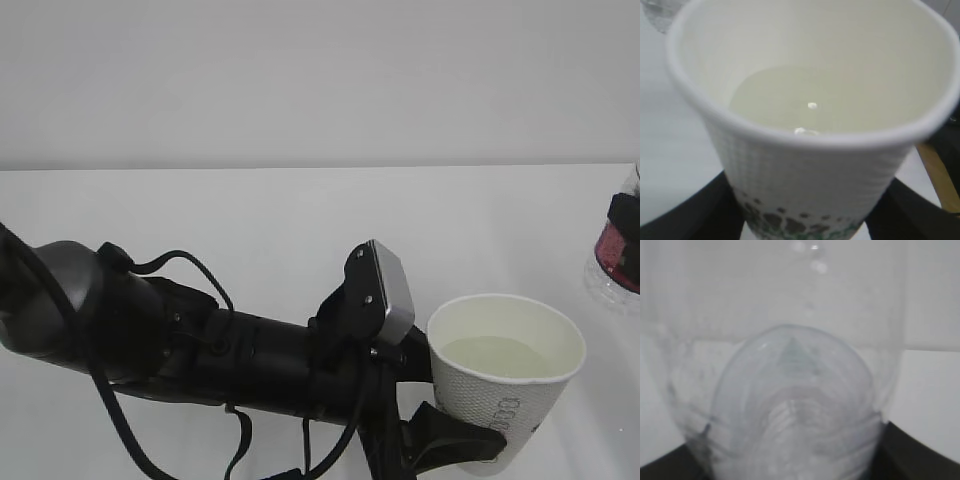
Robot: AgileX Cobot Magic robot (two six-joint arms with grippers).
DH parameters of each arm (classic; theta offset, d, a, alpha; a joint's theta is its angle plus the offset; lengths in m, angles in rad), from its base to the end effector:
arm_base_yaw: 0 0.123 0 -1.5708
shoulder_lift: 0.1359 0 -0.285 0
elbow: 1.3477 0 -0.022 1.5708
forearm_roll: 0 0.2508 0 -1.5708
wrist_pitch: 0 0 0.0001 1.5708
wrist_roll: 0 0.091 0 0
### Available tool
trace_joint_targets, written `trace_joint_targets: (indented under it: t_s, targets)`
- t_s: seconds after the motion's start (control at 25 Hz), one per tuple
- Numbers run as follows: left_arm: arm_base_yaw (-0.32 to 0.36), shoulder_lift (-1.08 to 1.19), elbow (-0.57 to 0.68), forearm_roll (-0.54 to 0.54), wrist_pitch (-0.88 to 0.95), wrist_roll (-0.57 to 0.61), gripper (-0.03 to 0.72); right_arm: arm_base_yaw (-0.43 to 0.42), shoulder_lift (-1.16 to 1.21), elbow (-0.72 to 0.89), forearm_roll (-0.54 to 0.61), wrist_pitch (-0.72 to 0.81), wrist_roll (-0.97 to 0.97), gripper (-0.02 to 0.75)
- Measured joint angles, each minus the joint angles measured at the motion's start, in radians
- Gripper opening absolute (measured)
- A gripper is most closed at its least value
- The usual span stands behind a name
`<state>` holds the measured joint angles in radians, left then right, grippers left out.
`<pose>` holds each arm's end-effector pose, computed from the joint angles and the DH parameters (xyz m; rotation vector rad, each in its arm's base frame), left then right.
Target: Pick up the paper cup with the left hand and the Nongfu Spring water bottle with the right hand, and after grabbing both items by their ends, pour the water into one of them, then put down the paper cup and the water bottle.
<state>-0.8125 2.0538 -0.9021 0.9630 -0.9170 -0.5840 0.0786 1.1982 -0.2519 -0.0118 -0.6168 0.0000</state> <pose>0.2108 -0.3087 0.1180 1.3439 1.5688 -1.1335 0.2013 0.0165 0.2026 -0.0848 1.8115 0.0551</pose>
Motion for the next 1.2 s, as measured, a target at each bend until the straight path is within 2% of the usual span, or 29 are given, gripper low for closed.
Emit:
trace_joint_targets:
  t_s: [1.2]
  targets:
    - [0.000, 0.000, 0.000, 0.000, -0.004, 0.000, 0.492, 0.000, 0.320, -0.013, 0.023, -0.246, 0.074, 0.421]
